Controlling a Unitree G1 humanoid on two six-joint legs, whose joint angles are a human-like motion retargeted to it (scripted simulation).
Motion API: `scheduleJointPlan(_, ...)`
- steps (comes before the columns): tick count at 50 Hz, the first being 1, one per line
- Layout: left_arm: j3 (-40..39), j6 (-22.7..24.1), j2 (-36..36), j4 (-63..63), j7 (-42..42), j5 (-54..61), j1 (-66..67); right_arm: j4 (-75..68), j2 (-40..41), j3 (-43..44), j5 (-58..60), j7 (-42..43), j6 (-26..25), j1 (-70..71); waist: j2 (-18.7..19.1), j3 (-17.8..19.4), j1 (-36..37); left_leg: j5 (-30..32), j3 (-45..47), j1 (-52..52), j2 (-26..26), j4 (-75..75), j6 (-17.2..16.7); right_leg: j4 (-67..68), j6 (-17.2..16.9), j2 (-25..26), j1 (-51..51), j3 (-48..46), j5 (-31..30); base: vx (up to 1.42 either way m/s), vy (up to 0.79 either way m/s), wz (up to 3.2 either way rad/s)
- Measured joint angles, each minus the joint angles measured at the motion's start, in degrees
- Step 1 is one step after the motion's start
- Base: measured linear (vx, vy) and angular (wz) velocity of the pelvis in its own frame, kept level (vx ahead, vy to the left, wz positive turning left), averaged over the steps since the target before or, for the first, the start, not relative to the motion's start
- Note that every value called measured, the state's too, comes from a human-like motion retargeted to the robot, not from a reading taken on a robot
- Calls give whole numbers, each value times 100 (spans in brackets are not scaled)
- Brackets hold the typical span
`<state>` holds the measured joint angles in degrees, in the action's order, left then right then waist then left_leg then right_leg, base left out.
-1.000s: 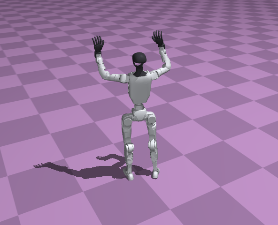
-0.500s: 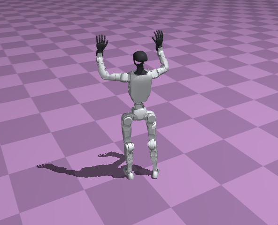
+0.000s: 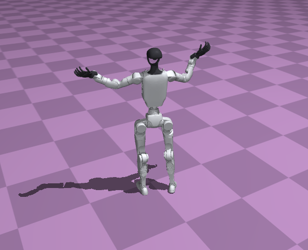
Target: Upper body actions
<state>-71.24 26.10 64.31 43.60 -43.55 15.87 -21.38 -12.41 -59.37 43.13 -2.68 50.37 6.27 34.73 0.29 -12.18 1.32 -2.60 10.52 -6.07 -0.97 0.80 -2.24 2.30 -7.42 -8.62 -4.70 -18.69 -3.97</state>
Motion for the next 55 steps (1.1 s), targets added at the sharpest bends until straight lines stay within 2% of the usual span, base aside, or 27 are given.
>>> scheduleJointPlan(2, 461, -144, 111, -588, -433, -784, -19, 437, -184, -503, 724, 582, 240, 220, -38, 4, 2, -2, 0, 55, 30, -1, 6, -3, 10, -12, 61, -7, 6, 7, 8, 4)
scheduleJointPlan(3, 825, -384, 216, -913, -340, -1111, -143, 675, -311, -838, 1094, 619, 117, 403, -65, 16, 10, -3, -2, 88, 42, -5, 9, -2, 15, -17, 98, -14, 8, 7, 6, 3)
scheduleJointPlan(5, 1766, -735, 474, -1528, 44, -1593, -625, 1138, -548, -1660, 1720, 278, -237, 930, -106, 26, 29, -6, -5, 154, 56, -9, 13, 4, 18, -24, 165, -31, 9, 11, 6, 2)
scheduleJointPlan(8, 3515, -1176, 745, -2377, 571, -2560, -1686, 1673, -749, -3260, 2676, -660, -711, 2038, -102, -122, 76, -9, 1, 181, 43, -5, 15, 15, 7, -19, 179, -33, 7, 19, 13, -2)
scheduleJointPlan(12, 5490, -1782, 615, -3332, 947, -4677, -3111, 2157, -844, -5098, 4513, -1552, -1539, 3275, -113, -298, 102, -14, -17, 211, 40, 0, 25, 13, 3, -7, 212, -49, 7, 19, 13, 3)
scheduleJointPlan(15, 6573, -2126, 373, -3649, 764, -6172, -3970, 2373, -1128, -5836, 6288, -1447, -2457, 3881, -157, -303, 168, -11, -45, 247, 46, 4, 32, 17, 0, -9, 257, -81, 11, 13, -2, 8)
scheduleJointPlan(16, 6657, -2257, 303, -3613, 723, -6367, -4091, 2371, -1251, -5846, 6595, -1198, -2578, 3928, -159, -281, 178, -7, -60, 248, 44, 4, 34, 15, -4, -7, 266, -93, 9, 6, -9, 11)
scheduleJointPlan(18, 6608, -2441, 173, -3407, 708, -6349, -4213, 2226, -1463, -5710, 6691, -693, -2630, 3837, -155, -235, 196, 1, -91, 229, 37, 4, 35, 13, -12, -5, 263, -113, 6, -3, -13, 12)
scheduleJointPlan(21, 5748, -2545, 329, -2820, 717, -5364, -3786, 1625, -1771, -4749, 5434, -414, -2254, 2970, -124, -214, 175, 14, -105, 114, 10, 2, 18, 15, -23, -11, 152, -118, -6, -10, -17, 3)
scheduleJointPlan(25, 3372, -2464, 963, -1607, 607, -3685, -2097, 611, -1921, -2098, 3935, -534, -1706, 660, -84, -235, 77, 22, -57, -126, -50, -6, -19, 37, -50, -29, -122, -63, -27, -16, -19, -13)
scheduleJointPlan(28, 1254, -2285, 1066, -520, 884, -2134, -506, -375, -1658, 50, 3256, -355, -1690, -1311, -117, -159, 78, 17, 11, -219, -90, -14, -36, 56, -60, -29, -255, 8, -39, -16, -21, -20)
scheduleJointPlan(30, 18, -2267, 809, -76, 1355, -967, 423, -1141, -1360, 1071, 2739, -357, -1703, -2291, -144, -48, 72, 13, 34, -219, -97, -19, -40, 59, -56, -27, -269, 29, -43, -15, -20, -11)
scheduleJointPlan(32, -771, -2213, 282, 87, 1904, -3, 947, -1841, -906, 1501, 2119, -512, -1590, -2724, -152, 62, 53, 10, 45, -182, -93, -13, -32, 58, -51, -19, -244, 31, -46, -9, -17, -6)
scheduleJointPlan(33, -1080, -2076, -14, 124, 2076, 337, 1154, -2128, -644, 1576, 1696, -666, -1455, -2849, -154, 95, 46, 9, 54, -163, -91, -10, -29, 57, -49, -14, -231, 38, -46, -3, -11, -6)
scheduleJointPlan(35, -1417, -1522, -570, 249, 1771, 837, 1626, -2424, -13, 1489, 705, -1176, -932, -3003, -152, 126, 17, 6, 69, -126, -82, -5, -26, 54, -42, -11, -200, 49, -42, 1, -3, -3)
scheduleJointPlan(37, -1361, -792, -1125, 339, 1167, 824, 2195, -2260, 764, 1222, -120, -1679, -111, -3241, -175, 156, -19, 2, 71, -60, -51, 2, -17, 47, -29, -16, -132, 46, -33, 9, -2, 3)
scheduleJointPlan(38, -1226, -581, -1399, 358, 951, 715, 2454, -2100, 1193, 1087, -308, -1740, 284, -3362, -200, 180, -35, 3, 64, -14, -29, 4, -11, 42, -21, -22, -81, 38, -28, 11, -5, 10)
scheduleJointPlan(41, -673, -596, -2124, 296, 1079, 183, 2815, -1714, 2374, 707, -69, -1000, 1205, -3764, -307, 290, -32, 9, 31, 136, 20, 15, 1, 44, -10, -47, 74, 10, -21, 8, -8, 12)
scheduleJointPlan(43, -330, -648, -2539, 315, 1357, -69, 2840, -1664, 2942, 433, 498, -385, 1544, -3979, -348, 392, 14, 13, 28, 211, 31, 18, 5, 48, -6, -54, 148, 3, -23, 0, -3, 1)
scheduleJointPlan(45, 5, -652, -2939, 437, 1614, -207, 2797, -1717, 3392, 127, 1043, -1, 1566, -4076, -335, 478, 38, 20, 23, 263, 41, 21, 10, 44, 0, -53, 204, -4, -28, -3, 2, 2)
scheduleJointPlan(48, 531, -666, -3469, 737, 1979, -460, 2872, -2077, 3802, -439, 1333, -201, 1541, -4085, -244, 530, -19, 29, 6, 277, 43, 23, 18, 35, 3, -47, 232, -14, -35, -6, 8, 4)
scheduleJointPlan(52, 1513, -1133, -3902, 1509, 2552, -902, 3013, -2922, 3938, -1292, 1541, -981, 1571, -4158, -152, 566, -110, 47, -22, 265, 68, 13, 27, 17, 12, -55, 259, -41, -43, -5, 8, 7)
scheduleJointPlan(55, 2423, -1645, -4096, 2222, 3391, -1550, 2962, -3598, 3851, -1963, 2191, -1602, 1244, -4277, -142, 626, -76, 63, -47, 279, 107, 8, 37, 8, 22, -77, 304, -68, -47, -6, 5, 9)
